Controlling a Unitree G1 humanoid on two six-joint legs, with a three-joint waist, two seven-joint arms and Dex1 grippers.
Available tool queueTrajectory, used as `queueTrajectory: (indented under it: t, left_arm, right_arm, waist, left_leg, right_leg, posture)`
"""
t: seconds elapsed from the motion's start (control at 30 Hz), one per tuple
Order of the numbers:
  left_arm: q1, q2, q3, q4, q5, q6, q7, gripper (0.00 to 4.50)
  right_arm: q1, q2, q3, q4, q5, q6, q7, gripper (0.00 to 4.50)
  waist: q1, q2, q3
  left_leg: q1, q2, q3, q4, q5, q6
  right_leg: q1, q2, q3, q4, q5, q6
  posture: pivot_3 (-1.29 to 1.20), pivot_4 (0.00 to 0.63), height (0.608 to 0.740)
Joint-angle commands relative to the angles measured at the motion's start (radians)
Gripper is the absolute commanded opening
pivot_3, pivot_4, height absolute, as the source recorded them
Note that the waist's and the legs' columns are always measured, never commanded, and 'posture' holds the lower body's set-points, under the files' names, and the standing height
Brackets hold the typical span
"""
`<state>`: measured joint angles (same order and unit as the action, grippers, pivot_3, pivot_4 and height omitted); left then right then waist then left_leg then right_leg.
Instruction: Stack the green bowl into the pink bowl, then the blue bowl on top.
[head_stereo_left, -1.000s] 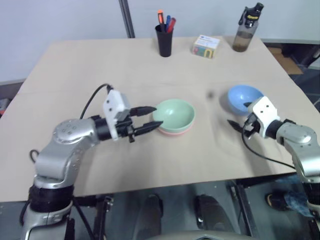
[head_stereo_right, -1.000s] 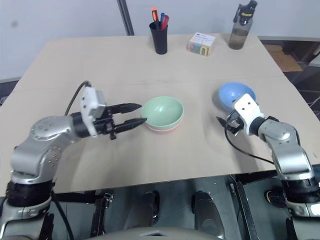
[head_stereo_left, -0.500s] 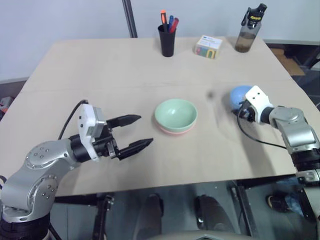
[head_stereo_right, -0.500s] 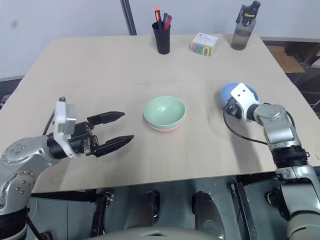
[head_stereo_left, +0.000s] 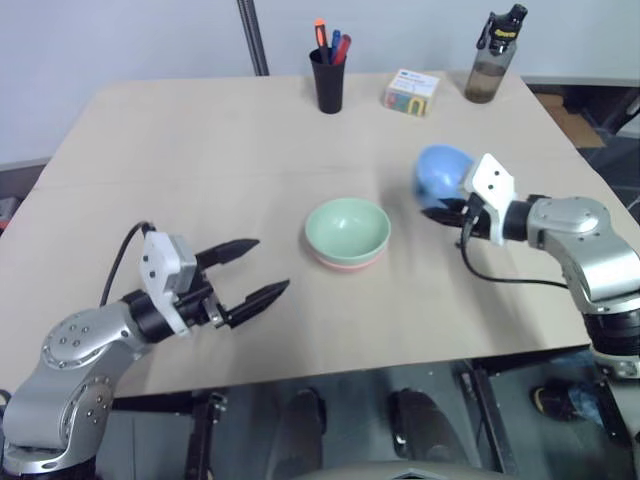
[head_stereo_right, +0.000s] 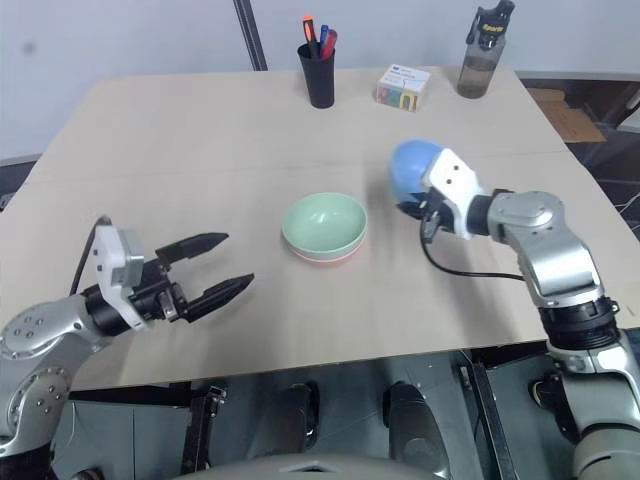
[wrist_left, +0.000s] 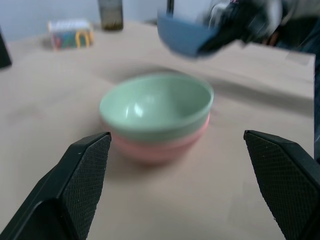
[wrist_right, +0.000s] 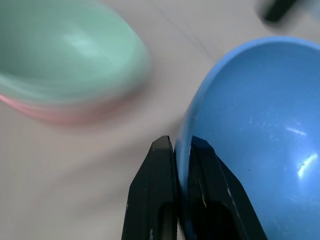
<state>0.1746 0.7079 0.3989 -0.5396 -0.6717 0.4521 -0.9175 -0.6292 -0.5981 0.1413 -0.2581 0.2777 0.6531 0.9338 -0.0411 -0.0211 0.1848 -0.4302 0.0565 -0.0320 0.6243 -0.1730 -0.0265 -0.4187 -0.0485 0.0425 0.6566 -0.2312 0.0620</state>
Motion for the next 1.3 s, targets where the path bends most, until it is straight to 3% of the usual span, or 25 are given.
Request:
queueTrajectory:
  t: [0.03, 0.17, 0.37, 0.43, 0.47, 0.8, 1.1, 1.3]
  left_arm:
    - [0.026, 0.025, 0.057, -0.019, -0.054, 0.004, -0.032, 4.50]
    - [0.056, 0.032, 0.103, -0.040, -0.112, 0.022, -0.034, 4.50]
    - [0.078, 0.038, 0.123, -0.080, -0.148, 0.029, -0.019, 4.50]
    - [0.083, 0.038, 0.118, -0.094, -0.129, 0.016, -0.012, 4.50]
    - [0.082, 0.034, 0.109, -0.097, -0.103, 0.004, 0.002, 4.50]
    - [0.042, -0.087, 0.025, -0.074, 0.008, -0.095, 0.120, 4.50]
    - [-0.014, -0.114, -0.031, -0.018, 0.026, -0.163, 0.095, 4.50]
    - [0.069, -0.099, 0.022, 0.016, 0.030, -0.213, 0.031, 4.50]
  right_arm:
    - [-0.066, 0.033, 0.053, -0.082, 0.041, 0.044, 0.013, 0.05]
    - [-0.127, 0.124, 0.147, -0.010, 0.008, 0.007, -0.007, 0.05]
    - [-0.137, 0.138, 0.184, 0.065, -0.025, -0.051, 0.014, 2.35]
    - [-0.131, 0.133, 0.165, 0.051, -0.018, -0.048, 0.009, 2.85]
    - [-0.121, 0.126, 0.149, 0.038, -0.014, -0.050, 0.004, 3.30]
    - [0.102, -0.003, -0.086, -0.116, 0.118, -0.072, 0.021, 3.30]
    - [0.228, -0.067, -0.178, -0.131, 0.115, -0.142, -0.001, 3.30]
    - [0.406, -0.133, -0.337, -0.089, 0.190, -0.234, 0.094, 3.30]
  waist:
    - [0.001, 0.000, 0.000]
    - [0.002, 0.000, 0.000]
    - [0.006, 0.000, 0.000]
    - [0.005, 0.000, 0.000]
    - [0.004, 0.000, 0.000]
    - [0.009, -0.001, 0.000]
    - [0.005, -0.001, 0.000]
    - [0.008, -0.001, -0.001]
  left_leg:
    - [0.000, 0.000, 0.000, 0.000, 0.000, 0.000]
    - [-0.001, 0.000, 0.000, 0.000, 0.000, 0.000]
    - [-0.002, 0.000, 0.000, -0.001, 0.000, 0.000]
    - [-0.002, 0.000, 0.001, -0.001, 0.000, 0.000]
    - [-0.002, 0.000, 0.001, -0.001, 0.000, 0.000]
    - [-0.002, 0.000, 0.001, -0.002, 0.000, 0.000]
    - [-0.001, 0.000, 0.001, -0.002, 0.000, 0.000]
    - [-0.002, 0.000, 0.002, -0.003, 0.000, 0.000]
  right_leg:
    - [0.000, 0.000, 0.000, 0.000, 0.000, 0.000]
    - [-0.001, -0.001, -0.001, 0.000, 0.000, 0.000]
    - [-0.002, -0.001, -0.001, -0.001, 0.001, -0.003]
    - [-0.002, -0.001, 0.000, -0.001, 0.001, -0.003]
    - [-0.002, -0.001, 0.000, -0.001, 0.001, -0.003]
    - [-0.002, -0.001, 0.000, -0.002, 0.001, -0.001]
    - [-0.002, 0.000, 0.001, -0.002, 0.000, 0.000]
    - [-0.001, -0.001, 0.001, -0.005, 0.000, 0.000]
  posture:
    - [0.00, 0.150, 0.740]
    - [0.00, 0.150, 0.740]
    - [0.00, 0.150, 0.740]
    - [0.00, 0.150, 0.740]
    - [0.00, 0.150, 0.740]
    - [0.00, 0.150, 0.740]
    - [0.00, 0.150, 0.740]
    - [0.00, 0.150, 0.740]
